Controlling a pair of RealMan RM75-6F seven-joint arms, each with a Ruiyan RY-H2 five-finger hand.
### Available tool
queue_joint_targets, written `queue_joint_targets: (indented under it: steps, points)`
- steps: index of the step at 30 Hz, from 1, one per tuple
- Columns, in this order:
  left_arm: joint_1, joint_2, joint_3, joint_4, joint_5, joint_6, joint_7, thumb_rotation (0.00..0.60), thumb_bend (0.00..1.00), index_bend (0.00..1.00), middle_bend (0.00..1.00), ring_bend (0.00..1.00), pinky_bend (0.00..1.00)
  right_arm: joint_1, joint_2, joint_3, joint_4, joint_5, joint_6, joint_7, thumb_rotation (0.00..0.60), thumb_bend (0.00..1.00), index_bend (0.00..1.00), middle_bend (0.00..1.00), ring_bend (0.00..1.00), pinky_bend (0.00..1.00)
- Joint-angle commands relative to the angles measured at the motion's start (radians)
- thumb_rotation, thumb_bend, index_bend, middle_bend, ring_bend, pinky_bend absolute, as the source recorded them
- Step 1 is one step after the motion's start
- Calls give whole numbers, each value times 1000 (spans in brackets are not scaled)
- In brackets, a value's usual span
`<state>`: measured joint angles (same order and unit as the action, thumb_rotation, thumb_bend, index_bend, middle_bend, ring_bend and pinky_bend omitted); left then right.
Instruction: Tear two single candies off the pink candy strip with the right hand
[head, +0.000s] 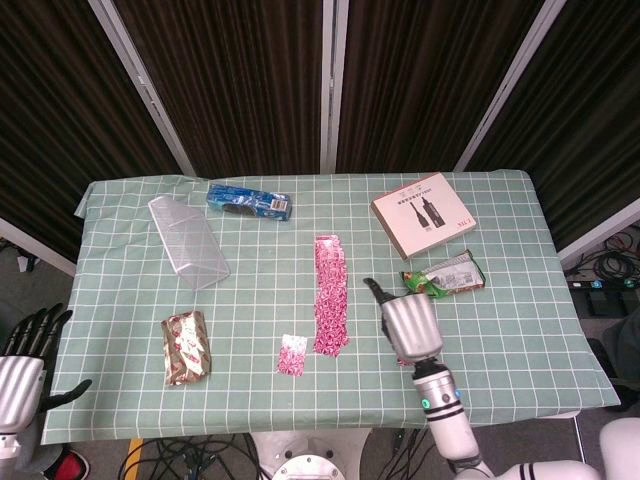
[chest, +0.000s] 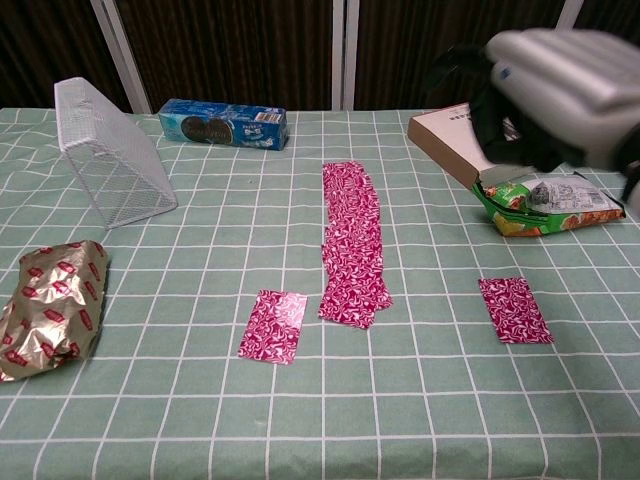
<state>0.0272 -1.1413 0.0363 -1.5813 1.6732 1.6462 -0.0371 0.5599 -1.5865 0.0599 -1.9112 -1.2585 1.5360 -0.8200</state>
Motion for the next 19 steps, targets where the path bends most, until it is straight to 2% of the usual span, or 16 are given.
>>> queue_joint_targets:
  steps: [1,5,7,8,10,12,14,15,19]
  points:
    - [-1,-3,1,-7,5,1,8,579,13,50,8,0,87,-108,161,-57,69,-176,122,201,600,939,259,847,788,714]
    - [-2,-6,3,-21,20,6,30,582,13,50,8,0,87,-198,275,-106,174,-248,194,362,600,795,277,789,740,677]
    - [-2,-7,4,-30,27,8,40,582,13,50,8,0,87,-232,319,-132,217,-259,200,434,600,716,278,720,680,627]
    - [-3,-7,4,-36,31,9,48,581,13,50,8,0,87,-255,343,-147,242,-258,200,473,600,644,278,657,621,570]
    - [-3,-7,5,-47,41,13,61,579,13,50,8,0,87,-287,376,-167,268,-236,187,491,600,436,239,482,442,407]
    - [-3,-6,6,-62,54,19,78,579,14,50,8,0,87,-323,408,-188,258,-183,153,477,600,150,101,195,123,127]
    - [-4,-4,8,-79,65,19,97,580,13,50,8,0,87,-342,427,-189,241,-171,133,524,600,27,16,39,0,5]
    - [-5,-3,8,-85,69,20,105,580,13,50,8,0,87,-350,429,-186,249,-180,136,558,600,2,0,3,0,0]
    - [-7,-2,8,-96,81,22,123,579,13,49,8,0,87,-382,419,-170,292,-214,163,630,600,0,0,0,0,0]
